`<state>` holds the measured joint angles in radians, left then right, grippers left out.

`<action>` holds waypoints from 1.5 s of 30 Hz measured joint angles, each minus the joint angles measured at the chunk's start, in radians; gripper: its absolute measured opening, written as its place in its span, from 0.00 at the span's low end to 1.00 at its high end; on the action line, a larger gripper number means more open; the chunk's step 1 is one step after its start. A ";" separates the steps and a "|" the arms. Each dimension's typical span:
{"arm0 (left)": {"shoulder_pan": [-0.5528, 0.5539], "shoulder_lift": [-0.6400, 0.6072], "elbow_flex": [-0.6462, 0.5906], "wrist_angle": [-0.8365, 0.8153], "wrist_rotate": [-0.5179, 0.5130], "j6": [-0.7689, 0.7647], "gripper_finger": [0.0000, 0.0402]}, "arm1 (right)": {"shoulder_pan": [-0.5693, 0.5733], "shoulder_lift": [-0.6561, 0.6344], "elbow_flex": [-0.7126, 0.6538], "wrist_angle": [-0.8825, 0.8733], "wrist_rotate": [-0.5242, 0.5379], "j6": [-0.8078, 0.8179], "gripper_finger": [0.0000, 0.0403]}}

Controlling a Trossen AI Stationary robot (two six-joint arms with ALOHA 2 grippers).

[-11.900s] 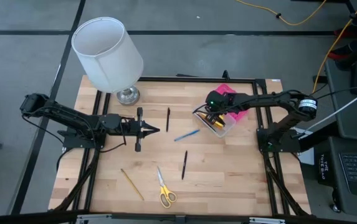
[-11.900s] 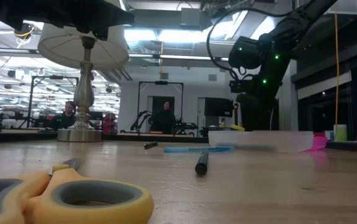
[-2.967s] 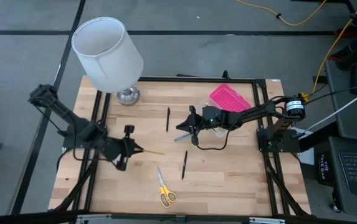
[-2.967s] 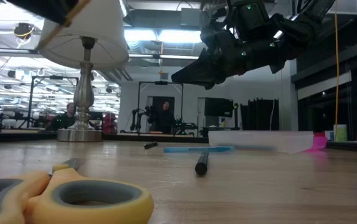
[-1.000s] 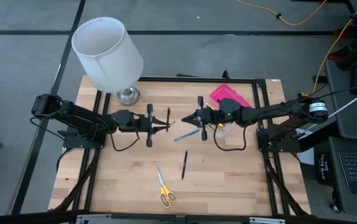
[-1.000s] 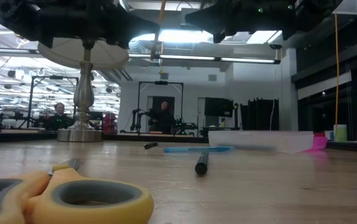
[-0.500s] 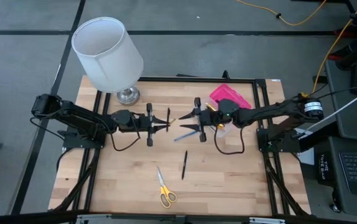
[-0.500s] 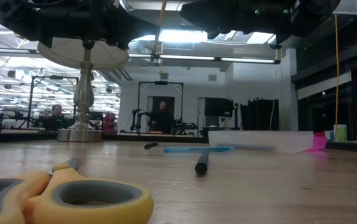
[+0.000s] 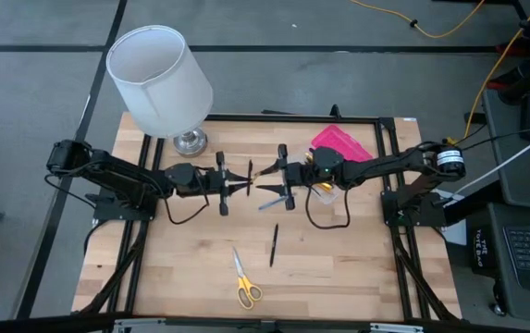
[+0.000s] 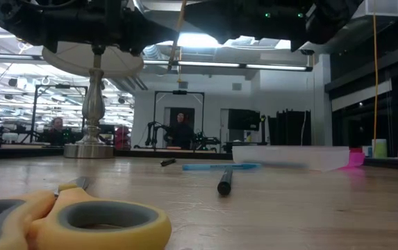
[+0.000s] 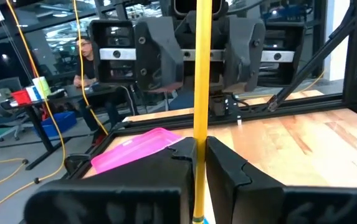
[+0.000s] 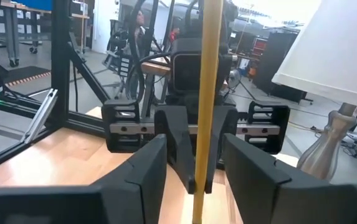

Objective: Pick & place school supplies into a supply box
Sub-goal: Put the yellow pencil into the pink supply box

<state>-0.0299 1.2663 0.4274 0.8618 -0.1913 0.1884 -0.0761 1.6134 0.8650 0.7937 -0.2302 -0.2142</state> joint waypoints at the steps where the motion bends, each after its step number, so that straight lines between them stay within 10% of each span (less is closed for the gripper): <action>1: 0.000 0.000 0.000 0.003 0.000 0.001 0.04 | 0.000 0.003 0.000 0.000 0.000 0.000 0.40; 38: 0.032 0.089 0.062 0.055 0.003 0.057 0.04 | 0.000 0.005 0.001 -0.003 0.002 -0.004 0.40; 45: 0.032 0.089 0.062 0.054 0.007 0.059 0.04 | 0.000 0.005 0.001 0.004 0.003 -0.005 0.28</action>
<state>0.0017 1.3556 0.4896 0.9161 -0.1848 0.2478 -0.0765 1.6188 0.8661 0.7975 -0.2268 -0.2188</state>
